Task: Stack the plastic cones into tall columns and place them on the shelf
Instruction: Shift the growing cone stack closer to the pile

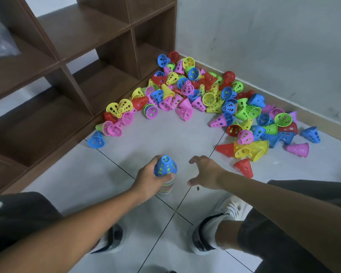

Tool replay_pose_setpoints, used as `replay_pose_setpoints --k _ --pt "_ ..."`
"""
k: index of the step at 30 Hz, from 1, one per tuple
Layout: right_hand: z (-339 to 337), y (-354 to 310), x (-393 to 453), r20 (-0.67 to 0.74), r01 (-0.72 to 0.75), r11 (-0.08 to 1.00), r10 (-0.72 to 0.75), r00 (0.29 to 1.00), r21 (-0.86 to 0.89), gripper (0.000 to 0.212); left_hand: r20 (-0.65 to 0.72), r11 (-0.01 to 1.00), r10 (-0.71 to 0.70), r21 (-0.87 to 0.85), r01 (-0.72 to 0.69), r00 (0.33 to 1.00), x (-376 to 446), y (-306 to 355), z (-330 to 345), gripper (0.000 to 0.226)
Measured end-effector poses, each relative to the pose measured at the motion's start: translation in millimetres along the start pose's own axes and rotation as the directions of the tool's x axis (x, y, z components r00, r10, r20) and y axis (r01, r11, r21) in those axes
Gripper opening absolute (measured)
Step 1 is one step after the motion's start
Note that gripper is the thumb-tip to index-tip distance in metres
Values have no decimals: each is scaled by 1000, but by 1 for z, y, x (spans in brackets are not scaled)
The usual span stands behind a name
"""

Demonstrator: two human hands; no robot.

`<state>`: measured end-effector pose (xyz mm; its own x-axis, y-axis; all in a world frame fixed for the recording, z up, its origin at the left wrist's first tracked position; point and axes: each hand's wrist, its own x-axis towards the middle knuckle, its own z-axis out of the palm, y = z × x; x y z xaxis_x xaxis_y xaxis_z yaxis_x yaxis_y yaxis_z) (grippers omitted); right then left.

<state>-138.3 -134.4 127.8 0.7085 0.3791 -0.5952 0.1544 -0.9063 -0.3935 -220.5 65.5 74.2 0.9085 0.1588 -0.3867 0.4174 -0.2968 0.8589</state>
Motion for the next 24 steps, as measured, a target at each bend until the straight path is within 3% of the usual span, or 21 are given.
replay_pose_setpoints --k 11,24 --pt "-35 46 -4 -133 -45 997 35 991 -69 65 -67 997 75 -14 -76 995 32 31 30 50" --pt "-32 109 -18 -276 -226 973 229 933 44 53 29 977 210 33 -211 977 141 90 85 43"
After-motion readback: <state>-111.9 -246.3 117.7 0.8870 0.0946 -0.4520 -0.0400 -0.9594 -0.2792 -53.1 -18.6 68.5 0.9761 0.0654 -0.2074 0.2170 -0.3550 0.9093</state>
